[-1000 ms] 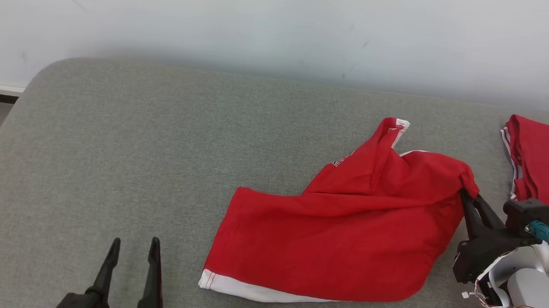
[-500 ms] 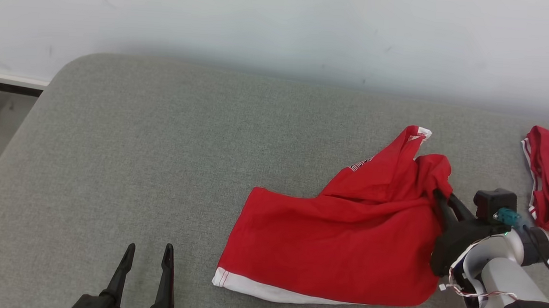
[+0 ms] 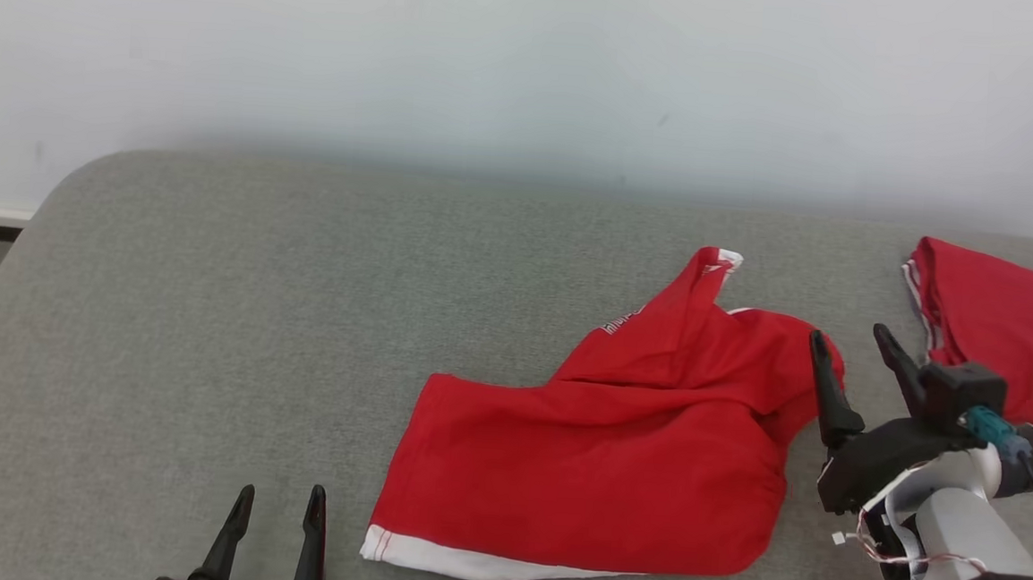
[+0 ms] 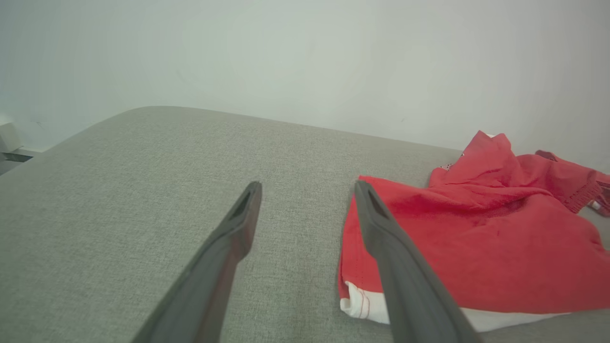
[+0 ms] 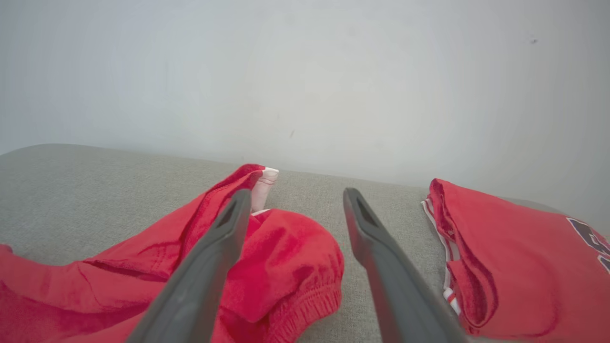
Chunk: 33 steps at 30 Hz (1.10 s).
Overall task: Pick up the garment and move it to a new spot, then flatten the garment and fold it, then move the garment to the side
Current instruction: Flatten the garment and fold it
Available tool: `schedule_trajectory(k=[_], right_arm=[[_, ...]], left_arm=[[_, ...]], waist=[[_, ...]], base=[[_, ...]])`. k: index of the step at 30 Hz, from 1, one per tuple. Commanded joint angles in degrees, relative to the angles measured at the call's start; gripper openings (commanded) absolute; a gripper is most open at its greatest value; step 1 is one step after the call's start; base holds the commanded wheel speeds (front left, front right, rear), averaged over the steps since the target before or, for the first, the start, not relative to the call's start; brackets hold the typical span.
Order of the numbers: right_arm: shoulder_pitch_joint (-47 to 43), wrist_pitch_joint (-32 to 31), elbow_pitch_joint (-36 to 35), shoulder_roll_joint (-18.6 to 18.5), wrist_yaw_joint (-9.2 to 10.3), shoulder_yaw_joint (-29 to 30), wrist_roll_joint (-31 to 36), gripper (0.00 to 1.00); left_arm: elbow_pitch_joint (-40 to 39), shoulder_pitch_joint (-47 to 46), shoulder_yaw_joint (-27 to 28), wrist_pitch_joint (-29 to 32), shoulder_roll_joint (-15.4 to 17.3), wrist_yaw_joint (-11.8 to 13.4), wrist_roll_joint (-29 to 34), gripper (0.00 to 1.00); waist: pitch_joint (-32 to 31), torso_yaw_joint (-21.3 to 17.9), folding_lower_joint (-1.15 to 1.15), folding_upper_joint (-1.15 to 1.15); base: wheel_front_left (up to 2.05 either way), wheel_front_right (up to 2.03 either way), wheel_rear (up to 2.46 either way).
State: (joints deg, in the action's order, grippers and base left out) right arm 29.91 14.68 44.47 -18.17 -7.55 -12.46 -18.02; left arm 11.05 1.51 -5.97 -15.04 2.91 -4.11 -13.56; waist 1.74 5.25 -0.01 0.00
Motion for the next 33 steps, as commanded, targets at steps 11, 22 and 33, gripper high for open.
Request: schedule_trajectory(k=[11, 22, 33], right_arm=[[-15.23, 0.5, -12.41, 4.71, 0.16, 6.71, 3.15, 1.0], [-17.22, 0.47, -6.93, 9.37, 0.16, 6.95, 2.05, 1.0], [-12.34, 0.08, 4.53, 10.84, 0.16, 3.89, -0.88, 0.0]], left_arm=[[-0.96, 1.52, 0.12, -0.09, -0.04, 0.19, 0.47, 1.0], [-1.22, 1.08, 0.77, -0.09, -0.03, -0.23, 1.36, 1.0], [-1.1, 0.38, 1.08, -0.09, -0.04, -0.23, 1.72, 1.0]], waist=[[-0.8, -3.01, 0.01, 0.0], [0.24, -2.5, 0.01, 0.0], [0.71, -0.71, 0.01, 0.0]], base=[[0.0, 0.0, 0.0], [0.0, 0.0, 0.0], [0.0, 0.0, 0.0]])
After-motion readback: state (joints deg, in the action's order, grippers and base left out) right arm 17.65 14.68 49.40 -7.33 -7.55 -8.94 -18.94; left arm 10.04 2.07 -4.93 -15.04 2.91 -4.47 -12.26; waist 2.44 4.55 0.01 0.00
